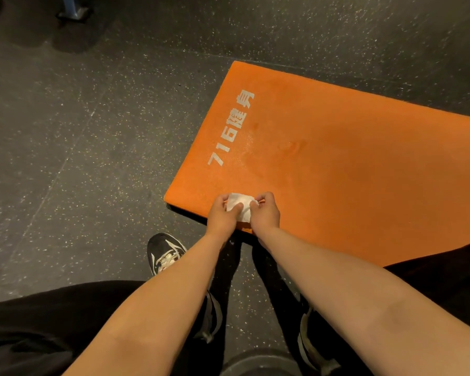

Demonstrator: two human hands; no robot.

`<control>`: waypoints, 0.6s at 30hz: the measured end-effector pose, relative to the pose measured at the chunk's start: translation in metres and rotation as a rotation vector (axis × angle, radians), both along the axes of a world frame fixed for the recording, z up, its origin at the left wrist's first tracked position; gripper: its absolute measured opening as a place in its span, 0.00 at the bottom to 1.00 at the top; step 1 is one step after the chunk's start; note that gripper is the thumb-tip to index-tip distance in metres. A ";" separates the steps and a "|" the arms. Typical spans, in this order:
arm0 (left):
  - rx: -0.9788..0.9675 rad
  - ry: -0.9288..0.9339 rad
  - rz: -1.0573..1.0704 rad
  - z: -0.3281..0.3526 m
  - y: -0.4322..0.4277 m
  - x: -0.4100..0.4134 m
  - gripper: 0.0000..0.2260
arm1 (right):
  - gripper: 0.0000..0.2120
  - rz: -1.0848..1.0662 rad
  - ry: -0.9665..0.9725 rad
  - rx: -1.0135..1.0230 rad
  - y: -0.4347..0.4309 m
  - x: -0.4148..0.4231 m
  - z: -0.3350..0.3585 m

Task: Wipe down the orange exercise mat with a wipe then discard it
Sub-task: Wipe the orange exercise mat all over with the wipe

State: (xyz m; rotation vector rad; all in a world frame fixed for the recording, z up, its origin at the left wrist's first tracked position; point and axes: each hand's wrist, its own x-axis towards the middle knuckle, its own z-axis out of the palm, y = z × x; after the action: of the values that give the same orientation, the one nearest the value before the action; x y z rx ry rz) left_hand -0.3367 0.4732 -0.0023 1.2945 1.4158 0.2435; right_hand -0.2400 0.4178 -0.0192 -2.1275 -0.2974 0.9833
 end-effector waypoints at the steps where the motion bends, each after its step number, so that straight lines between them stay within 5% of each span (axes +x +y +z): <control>1: 0.003 0.011 -0.006 -0.004 0.002 0.001 0.17 | 0.06 0.020 -0.053 0.002 0.003 -0.001 -0.004; 5: 0.028 0.049 -0.019 -0.019 0.020 0.006 0.15 | 0.17 0.248 -0.287 0.046 0.012 0.002 -0.017; 9: 0.075 0.029 -0.033 -0.029 0.046 0.009 0.16 | 0.16 0.556 -0.326 0.125 0.028 0.003 -0.031; 14: 0.176 0.008 -0.032 -0.043 0.077 0.000 0.21 | 0.25 0.841 -0.328 0.128 0.056 0.000 -0.051; 18: 0.342 0.187 -0.015 -0.058 0.080 -0.012 0.22 | 0.32 1.098 -0.440 0.046 0.073 0.003 -0.064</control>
State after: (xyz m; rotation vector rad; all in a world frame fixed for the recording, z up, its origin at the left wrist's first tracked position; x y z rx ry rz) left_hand -0.3485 0.5537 -0.0600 1.6411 1.5678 0.3744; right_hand -0.2372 0.4904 -0.0833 -2.0650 -1.8072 1.0016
